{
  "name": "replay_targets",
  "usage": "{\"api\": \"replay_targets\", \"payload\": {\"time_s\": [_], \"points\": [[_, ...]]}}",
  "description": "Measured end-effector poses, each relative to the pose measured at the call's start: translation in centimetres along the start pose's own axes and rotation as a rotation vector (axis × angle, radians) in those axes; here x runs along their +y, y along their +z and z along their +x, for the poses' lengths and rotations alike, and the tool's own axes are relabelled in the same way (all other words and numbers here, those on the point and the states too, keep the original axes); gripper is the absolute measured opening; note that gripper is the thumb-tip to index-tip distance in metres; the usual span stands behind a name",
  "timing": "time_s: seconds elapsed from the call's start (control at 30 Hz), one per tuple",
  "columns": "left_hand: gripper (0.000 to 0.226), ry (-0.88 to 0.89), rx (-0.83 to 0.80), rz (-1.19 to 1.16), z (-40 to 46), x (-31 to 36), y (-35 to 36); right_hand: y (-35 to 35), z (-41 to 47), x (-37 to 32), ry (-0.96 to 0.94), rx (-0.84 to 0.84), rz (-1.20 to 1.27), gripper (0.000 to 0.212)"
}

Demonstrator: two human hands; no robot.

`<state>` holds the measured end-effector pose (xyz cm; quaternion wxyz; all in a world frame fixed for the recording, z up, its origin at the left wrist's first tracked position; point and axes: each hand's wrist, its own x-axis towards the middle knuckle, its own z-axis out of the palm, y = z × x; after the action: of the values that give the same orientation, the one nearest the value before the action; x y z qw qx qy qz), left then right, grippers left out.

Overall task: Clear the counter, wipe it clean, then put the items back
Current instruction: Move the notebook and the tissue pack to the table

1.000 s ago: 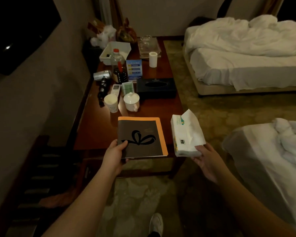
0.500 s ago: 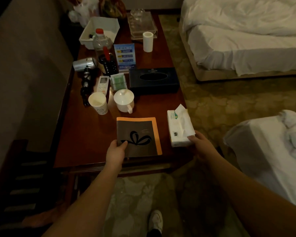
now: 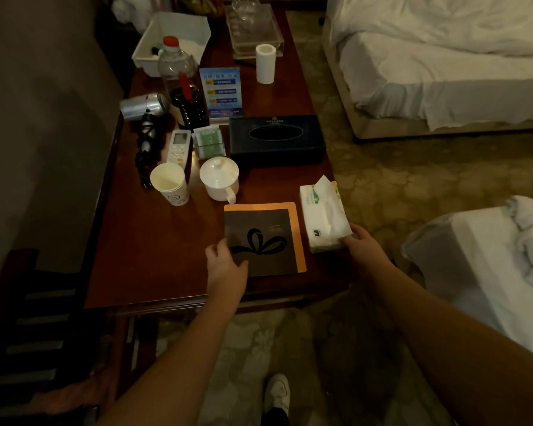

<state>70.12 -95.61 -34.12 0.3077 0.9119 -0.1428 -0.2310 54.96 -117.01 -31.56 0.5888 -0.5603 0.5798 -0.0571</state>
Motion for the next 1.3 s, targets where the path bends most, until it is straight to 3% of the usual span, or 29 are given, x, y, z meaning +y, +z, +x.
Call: {"api": "replay_targets", "payload": {"time_s": [0.17, 0.37, 0.8, 1.1, 1.3], "points": [[0.074, 0.158, -0.072, 0.379, -0.3, -1.0, 0.6, 0.0, -0.1, 0.0, 0.012, 0.024, -0.082, 0.049], [0.070, 0.228, -0.069, 0.512, -0.5, -1.8, 1.1, 0.0, -0.1, 0.5, -0.003, 0.046, -0.141, 0.048], [0.065, 0.195, -0.042, 0.541, -0.4, 0.0, 1.7, 0.6, -0.4, 0.6, -0.028, 0.041, -0.304, 0.047], [0.058, 0.192, -0.067, 0.398, -2.9, -0.6, -1.9, -1.8, -2.8, 1.2, -0.045, 0.047, -0.287, 0.048], [0.042, 0.190, -0.078, 0.309, -8.7, -1.8, -6.4, -2.7, -8.0, 1.3, -0.175, 0.030, -0.551, 0.039]]}}
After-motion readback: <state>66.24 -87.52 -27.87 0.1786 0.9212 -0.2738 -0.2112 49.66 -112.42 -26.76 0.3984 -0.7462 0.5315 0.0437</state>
